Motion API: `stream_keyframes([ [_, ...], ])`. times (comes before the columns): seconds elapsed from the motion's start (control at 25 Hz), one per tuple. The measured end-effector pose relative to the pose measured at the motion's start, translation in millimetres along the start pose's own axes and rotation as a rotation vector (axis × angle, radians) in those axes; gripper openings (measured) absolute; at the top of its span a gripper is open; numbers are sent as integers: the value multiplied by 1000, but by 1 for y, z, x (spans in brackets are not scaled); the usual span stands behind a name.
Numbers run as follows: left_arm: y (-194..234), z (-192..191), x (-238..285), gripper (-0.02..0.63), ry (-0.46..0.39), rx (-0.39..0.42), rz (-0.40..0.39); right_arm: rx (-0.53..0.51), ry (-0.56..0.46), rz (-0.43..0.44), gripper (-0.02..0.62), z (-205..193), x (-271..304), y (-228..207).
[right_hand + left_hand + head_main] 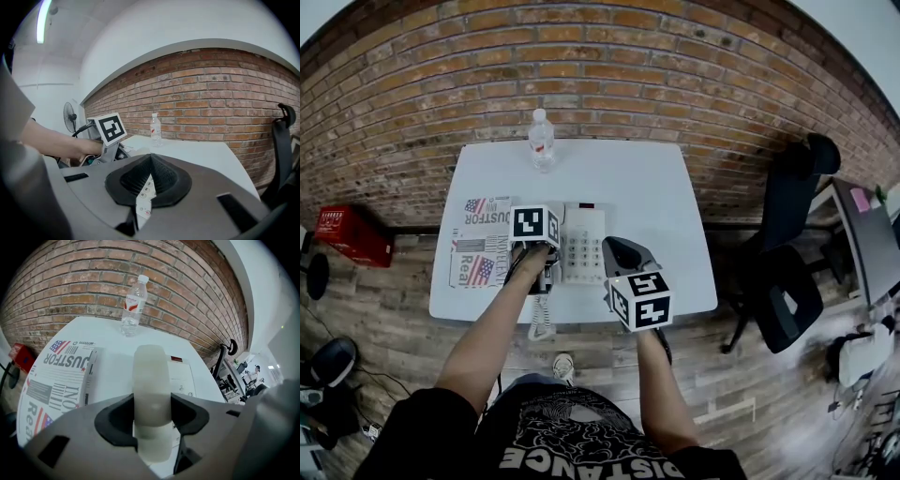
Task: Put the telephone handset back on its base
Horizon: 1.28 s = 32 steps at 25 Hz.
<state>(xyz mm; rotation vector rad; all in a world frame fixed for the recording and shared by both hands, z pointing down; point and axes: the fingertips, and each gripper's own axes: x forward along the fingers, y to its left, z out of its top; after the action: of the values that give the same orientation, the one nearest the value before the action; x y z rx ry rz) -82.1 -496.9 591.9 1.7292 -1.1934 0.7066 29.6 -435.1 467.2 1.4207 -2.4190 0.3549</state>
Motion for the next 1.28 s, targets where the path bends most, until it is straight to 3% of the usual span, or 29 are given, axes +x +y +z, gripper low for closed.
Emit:
stream_keyframes([
  [0.32, 1, 1, 5, 219, 44, 25, 46, 12, 2, -5, 0, -1, 0, -4],
  [0.88, -6, -1, 3, 236, 62, 84, -10, 24, 7, 2, 0, -6, -4, -3],
  [1.28, -4, 1, -10, 238, 19, 110, -8, 22, 7, 4, 0, -8, -16, -1],
])
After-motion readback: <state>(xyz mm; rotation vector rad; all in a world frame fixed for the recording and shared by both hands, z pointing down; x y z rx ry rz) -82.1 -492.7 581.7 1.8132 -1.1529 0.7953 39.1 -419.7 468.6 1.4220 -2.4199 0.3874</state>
